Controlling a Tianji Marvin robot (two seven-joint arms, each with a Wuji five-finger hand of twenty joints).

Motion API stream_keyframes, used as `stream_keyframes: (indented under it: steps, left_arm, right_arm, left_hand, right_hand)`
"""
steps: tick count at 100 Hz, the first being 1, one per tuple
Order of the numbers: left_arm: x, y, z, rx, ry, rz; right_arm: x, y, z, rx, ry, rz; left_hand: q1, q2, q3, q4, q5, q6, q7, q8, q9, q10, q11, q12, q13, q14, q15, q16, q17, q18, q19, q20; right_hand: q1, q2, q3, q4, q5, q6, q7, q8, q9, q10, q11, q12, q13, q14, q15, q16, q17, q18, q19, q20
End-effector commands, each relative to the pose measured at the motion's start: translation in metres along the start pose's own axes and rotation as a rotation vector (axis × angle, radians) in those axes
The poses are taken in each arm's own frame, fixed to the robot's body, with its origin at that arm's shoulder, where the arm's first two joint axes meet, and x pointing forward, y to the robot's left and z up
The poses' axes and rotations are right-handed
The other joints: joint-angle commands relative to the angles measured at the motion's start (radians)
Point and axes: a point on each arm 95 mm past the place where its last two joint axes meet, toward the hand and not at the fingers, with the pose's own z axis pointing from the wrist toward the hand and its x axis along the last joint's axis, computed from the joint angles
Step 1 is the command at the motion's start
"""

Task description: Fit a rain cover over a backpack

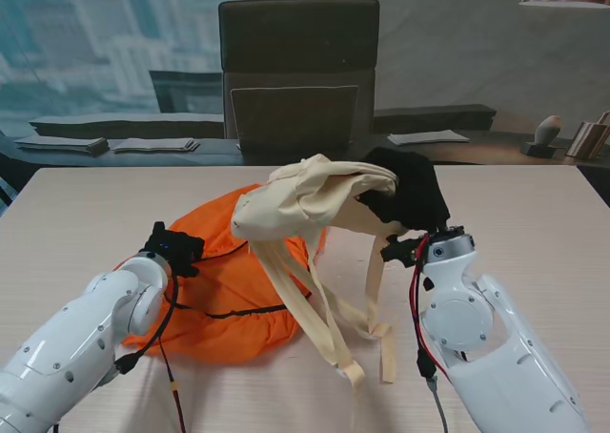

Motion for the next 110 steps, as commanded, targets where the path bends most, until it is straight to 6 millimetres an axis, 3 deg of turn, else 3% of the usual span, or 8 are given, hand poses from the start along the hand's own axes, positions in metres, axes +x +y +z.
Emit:
stream_keyframes:
  steps: [1,18,38,69,74,82,91,110]
  left_arm:
    - [0.012,-0.001,0.004,0.022,0.023,-0.033]
    - [0.035,-0.011,0.002,0.029,0.125,-0.296]
    - [0.044,-0.040,-0.022,0.099,0.212,-0.462]
    - [0.024,-0.053,-0.044,0.156,0.156,-0.493]
    - [0.021,-0.050,-0.045,0.169,0.139,-0.449]
    - [0.019,-0.043,-0.044,0.142,0.142,-0.351]
    - [0.017,-0.034,-0.042,0.061,0.176,-0.199]
    - [0.020,-0.020,-0.023,-0.001,0.186,-0.063]
  right_arm:
    - [0.002,-0.010,-0.001,0.032,-0.002,0.007]
    - [-0.006,-0.024,-0.009,0.046,-0.042,0.026]
    - [-0.016,-0.028,-0.019,0.055,-0.059,0.018]
    - [-0.018,-0.030,-0.030,0.090,-0.059,0.035]
    - [-0.018,-0.032,-0.031,0.089,-0.058,0.035]
    - [-0.018,-0.033,-0.031,0.077,-0.059,0.038]
    - [-0.019,-0.034,-0.031,0.077,-0.062,0.040]
    - [-0.021,-0.032,-0.033,0.064,-0.060,0.040]
  left_hand:
    - [0.107,0.003,-0.044,-0.048,0.048,-0.077,0.116,0.045,0.107,-0.029,0.009,0.135,0.063,0.029,0.069,0.038,0.022,0.021,0.088,0.042]
    - [0.189,0.067,-0.100,-0.065,0.073,-0.120,0.191,0.208,0.131,-0.011,0.019,0.235,0.073,0.058,0.117,0.072,0.071,0.019,0.153,0.078]
    - [0.300,0.134,-0.184,-0.075,-0.016,-0.020,0.240,0.296,0.101,0.020,0.023,0.370,0.092,0.110,0.195,0.189,0.139,0.049,0.172,0.088]
    - [0.469,0.208,-0.342,-0.029,-0.013,0.156,0.113,0.118,0.032,0.104,0.044,0.463,0.123,0.158,0.235,0.304,0.240,0.171,0.117,0.057]
    - [0.374,0.160,-0.327,-0.022,0.025,0.162,0.028,-0.023,0.020,0.102,0.036,0.375,0.115,0.141,0.196,0.256,0.261,0.110,0.129,0.057]
    - [-0.172,0.132,-0.145,-0.042,-0.067,0.147,-0.208,-0.073,-0.340,0.097,-0.066,-0.049,-0.180,0.121,0.076,0.191,0.076,-0.003,0.161,0.086]
    - [-0.183,0.158,-0.502,-0.022,-0.252,0.155,-0.398,-0.171,-0.617,0.053,-0.253,-0.307,-0.461,0.039,-0.170,-0.026,-0.054,-0.060,0.118,0.085]
    - [-0.216,0.082,-0.529,-0.038,-0.332,0.143,-0.570,-0.285,-0.708,0.048,-0.532,-0.451,-0.571,-0.044,-0.503,-0.202,-0.079,-0.030,-0.324,-0.005]
  right_hand:
    - [0.064,0.119,0.095,0.012,0.039,-0.122,0.094,0.065,0.012,0.039,0.022,0.014,0.034,-0.026,0.041,0.022,-0.002,-0.013,0.016,0.018]
    - [0.068,0.117,0.095,0.013,0.040,-0.119,0.095,0.067,0.009,0.044,0.021,0.012,0.029,-0.021,0.037,0.021,-0.008,-0.014,0.009,0.017]
    - [0.068,0.117,0.097,0.013,0.040,-0.122,0.095,0.068,0.010,0.043,0.024,0.011,0.030,-0.022,0.039,0.022,-0.010,-0.011,0.007,0.019]
    - [0.067,0.115,0.100,0.012,0.042,-0.128,0.097,0.069,0.009,0.042,0.028,0.009,0.032,-0.025,0.041,0.023,-0.007,-0.008,0.007,0.024]
    - [0.068,0.114,0.100,0.012,0.042,-0.128,0.097,0.069,0.009,0.042,0.028,0.008,0.031,-0.023,0.041,0.023,-0.007,-0.008,0.007,0.025]
    - [0.069,0.114,0.101,0.012,0.042,-0.124,0.098,0.069,0.009,0.043,0.028,0.008,0.031,-0.021,0.040,0.023,-0.007,-0.008,0.006,0.026]
    - [0.067,0.114,0.102,0.012,0.042,-0.123,0.098,0.068,0.009,0.043,0.029,0.008,0.031,-0.020,0.040,0.023,-0.007,-0.008,0.006,0.027]
    - [0.066,0.114,0.103,0.011,0.042,-0.125,0.099,0.068,0.009,0.043,0.031,0.008,0.031,-0.023,0.043,0.025,-0.005,-0.007,0.006,0.029]
